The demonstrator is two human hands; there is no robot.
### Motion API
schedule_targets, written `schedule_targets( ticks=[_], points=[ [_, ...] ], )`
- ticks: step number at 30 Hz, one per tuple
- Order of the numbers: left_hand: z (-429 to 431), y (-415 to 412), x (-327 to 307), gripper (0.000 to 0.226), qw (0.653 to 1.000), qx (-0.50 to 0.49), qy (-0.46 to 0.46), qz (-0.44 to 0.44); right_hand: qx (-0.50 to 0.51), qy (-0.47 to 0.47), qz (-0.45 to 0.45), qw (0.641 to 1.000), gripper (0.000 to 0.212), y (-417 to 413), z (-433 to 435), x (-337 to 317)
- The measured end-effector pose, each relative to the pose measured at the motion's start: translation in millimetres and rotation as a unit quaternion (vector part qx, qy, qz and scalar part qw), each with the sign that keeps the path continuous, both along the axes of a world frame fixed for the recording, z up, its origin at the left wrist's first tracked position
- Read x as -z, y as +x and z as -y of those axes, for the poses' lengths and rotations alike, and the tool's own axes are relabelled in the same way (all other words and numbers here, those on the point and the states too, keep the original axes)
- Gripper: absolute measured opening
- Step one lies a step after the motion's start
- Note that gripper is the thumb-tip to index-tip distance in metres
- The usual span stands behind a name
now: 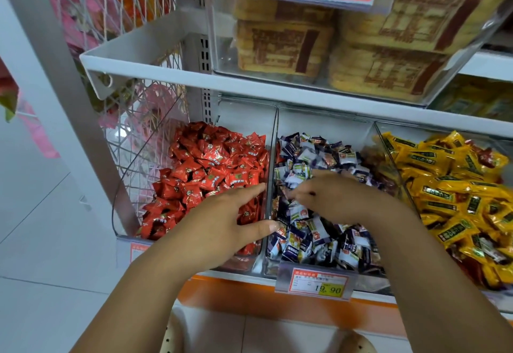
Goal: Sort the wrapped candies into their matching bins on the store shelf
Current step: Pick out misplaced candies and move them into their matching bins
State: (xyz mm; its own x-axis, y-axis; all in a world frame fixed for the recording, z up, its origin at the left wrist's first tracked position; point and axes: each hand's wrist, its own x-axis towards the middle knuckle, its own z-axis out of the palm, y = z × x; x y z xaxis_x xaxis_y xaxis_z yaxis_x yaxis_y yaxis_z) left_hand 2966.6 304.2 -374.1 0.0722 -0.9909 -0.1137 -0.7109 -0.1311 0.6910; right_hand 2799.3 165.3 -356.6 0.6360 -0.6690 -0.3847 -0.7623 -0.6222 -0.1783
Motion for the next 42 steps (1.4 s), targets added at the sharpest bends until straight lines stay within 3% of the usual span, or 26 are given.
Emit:
schedule_targets(
  ticks=[1, 3, 5, 10, 13, 17, 20, 26, 30, 32, 34, 36, 39, 42],
  points=[
    [0.5, 0.4, 0.0, 0.074, 1.0, 0.002, -0.001, 0.002, 0.029, -0.02, 0.087, 0.996, 0.033, 2.3, 0.9, -3.8],
    [1.1, 0.3, -1.0, 0.075, 1.0, 0.003, -0.004, 0.001, 0.072, -0.151, 0.219, 0.961, 0.03, 18.0, 14.9, -2.8],
    [1.8, 0.0, -0.7, 0.076, 1.0, 0.0, -0.002, -0.007, 0.06, -0.222, 0.207, 0.951, 0.031, 42.1, 39.6, 8.5],
    [2.4, 2.2, 1.9, 0.078, 1.0, 0.001, -0.002, -0.024, 0.037, -0.243, 0.056, 0.968, 0.039, 61.6, 70.9, 38.8],
    [2.7, 2.6, 1.7, 0.076, 1.0, 0.0, -0.001, -0.023, 0.044, -0.282, 0.092, 0.954, 0.037, 49.7, 64.9, 43.8],
    [2.2, 2.0, 2.0, 0.074, 1.0, -0.003, -0.002, -0.029, 0.063, -0.246, 0.203, 0.946, 0.021, 33.8, 47.7, 37.3],
    [0.3, 1.1, 3.0, 0.073, 1.0, -0.002, -0.004, -0.022, 0.111, -0.146, 0.322, 0.929, 0.005, 20.6, 30.8, 24.8],
    [-0.7, -2.2, 2.5, 0.074, 1.0, -0.002, -0.007, -0.017, 0.193, -0.044, 0.43, 0.881, 0.009, -2.9, 3.1, -9.6],
    [-1.6, -3.1, 2.9, 0.075, 1.0, -0.001, -0.008, -0.022, 0.162, -0.03, 0.481, 0.861, 0.01, 16.4, -5.5, -29.9],
    [-1.7, -2.5, 3.1, 0.075, 1.0, -0.003, -0.008, -0.026, 0.112, 0.015, 0.441, 0.89, 0.019, 29.0, -1.5, -42.1],
    [-1.0, -2.1, 3.7, 0.076, 0.999, -0.003, -0.01, -0.034, 0.076, 0.013, 0.298, 0.951, 0.031, 31.7, 14.4, -48.0],
    [-0.8, -2.2, 3.5, 0.076, 0.999, -0.002, -0.015, -0.04, 0.073, -0.034, 0.126, 0.989, 0.042, 19.0, 34.0, -39.6],
    [0.2, -1.8, 3.1, 0.078, 0.999, -0.003, -0.024, -0.048, 0.085, -0.041, -0.025, 0.995, 0.073, -1.3, 37.8, -3.1],
    [0.6, -2.2, 2.2, 0.078, 0.998, 0.004, -0.021, -0.052, 0.05, -0.081, -0.057, 0.994, 0.074, 3.8, 16.4, 29.1]
  ],
)
